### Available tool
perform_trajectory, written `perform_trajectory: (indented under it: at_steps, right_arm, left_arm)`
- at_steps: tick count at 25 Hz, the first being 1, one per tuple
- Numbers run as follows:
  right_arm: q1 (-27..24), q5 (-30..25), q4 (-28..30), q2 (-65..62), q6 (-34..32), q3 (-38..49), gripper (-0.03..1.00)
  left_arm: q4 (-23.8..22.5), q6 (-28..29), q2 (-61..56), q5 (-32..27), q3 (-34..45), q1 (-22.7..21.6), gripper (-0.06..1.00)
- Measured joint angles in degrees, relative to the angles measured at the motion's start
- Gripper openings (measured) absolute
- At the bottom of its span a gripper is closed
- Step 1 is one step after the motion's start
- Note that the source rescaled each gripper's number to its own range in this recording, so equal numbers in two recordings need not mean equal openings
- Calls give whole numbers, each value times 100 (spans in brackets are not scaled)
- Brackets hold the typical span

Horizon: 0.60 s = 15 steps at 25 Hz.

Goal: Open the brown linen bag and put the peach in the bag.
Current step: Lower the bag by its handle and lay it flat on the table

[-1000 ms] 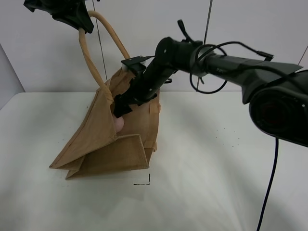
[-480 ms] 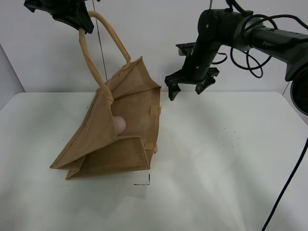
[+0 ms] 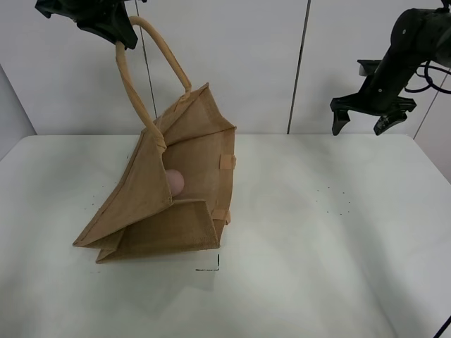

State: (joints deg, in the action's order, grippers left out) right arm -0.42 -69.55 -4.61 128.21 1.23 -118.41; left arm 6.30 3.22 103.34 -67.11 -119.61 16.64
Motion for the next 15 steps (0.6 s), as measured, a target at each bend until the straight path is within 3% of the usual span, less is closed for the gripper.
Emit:
perform_trajectory:
  at_steps: [6,15]
  right_arm:
    - [-1,-1,-107,-474,104,447,100]
    - [-1,-3,-107,-3258,354,3900,100]
  left_arm:
    - [0,0,0,0,0,0,0]
    - [5,0,0,0,0,0,0]
